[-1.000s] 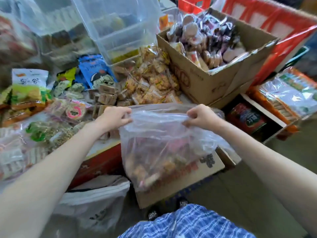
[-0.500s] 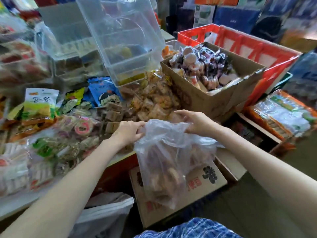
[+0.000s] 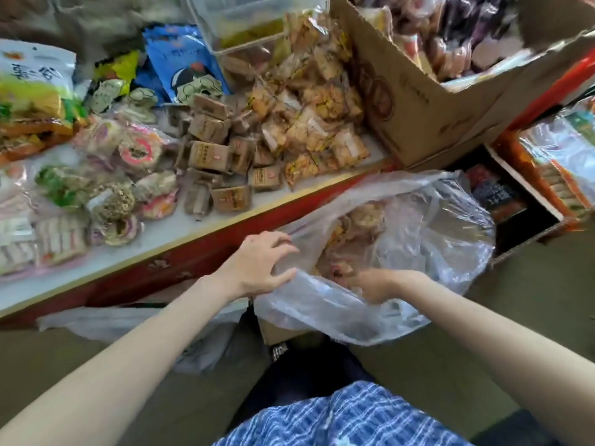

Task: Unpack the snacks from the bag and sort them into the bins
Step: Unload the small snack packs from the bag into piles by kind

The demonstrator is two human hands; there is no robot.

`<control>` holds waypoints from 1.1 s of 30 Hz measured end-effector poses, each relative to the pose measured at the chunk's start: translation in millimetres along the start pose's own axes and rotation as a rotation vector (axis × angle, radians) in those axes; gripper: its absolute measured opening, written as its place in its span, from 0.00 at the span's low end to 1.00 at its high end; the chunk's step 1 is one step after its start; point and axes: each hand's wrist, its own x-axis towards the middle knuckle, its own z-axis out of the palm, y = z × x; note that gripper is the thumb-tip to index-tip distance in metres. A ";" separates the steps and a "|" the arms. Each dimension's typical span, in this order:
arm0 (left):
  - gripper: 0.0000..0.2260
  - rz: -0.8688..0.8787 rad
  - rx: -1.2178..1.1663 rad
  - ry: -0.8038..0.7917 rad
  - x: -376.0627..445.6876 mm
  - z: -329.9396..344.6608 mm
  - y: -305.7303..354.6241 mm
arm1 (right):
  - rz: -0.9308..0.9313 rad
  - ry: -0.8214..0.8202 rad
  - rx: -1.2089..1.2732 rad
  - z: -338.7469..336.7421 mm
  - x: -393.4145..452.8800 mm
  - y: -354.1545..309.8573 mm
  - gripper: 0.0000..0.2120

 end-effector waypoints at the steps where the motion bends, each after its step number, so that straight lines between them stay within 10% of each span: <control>1: 0.30 0.076 0.084 0.105 6.3 2.2 5.3 | 0.031 -0.084 0.021 14.7 7.3 6.7 0.33; 4: 0.30 0.269 0.310 -0.094 24.0 24.9 20.1 | 0.034 -0.052 0.134 32.4 6.1 23.8 0.32; 9: 0.40 -0.087 0.209 -0.442 39.6 51.4 10.1 | -0.141 0.725 -0.086 -1.4 -16.1 32.9 0.29; 16: 0.38 -0.556 0.018 -0.377 50.3 39.8 -3.2 | 0.141 0.689 -0.277 -76.1 36.5 63.6 0.31; 22: 0.37 -0.125 0.039 -0.089 37.7 53.2 8.9 | 0.263 0.714 -0.087 -58.4 30.2 87.1 0.25; 25: 0.39 -0.064 0.021 -0.137 35.6 63.6 14.4 | -0.093 0.978 -0.188 -23.9 24.4 74.2 0.15; 30: 0.38 -0.206 -0.233 -0.217 37.7 67.8 11.2 | 0.118 0.388 -0.251 20.7 61.4 55.7 0.28; 33: 0.31 -0.273 -0.285 -0.182 35.1 63.4 10.5 | 0.164 0.385 -0.172 24.0 79.5 54.6 0.27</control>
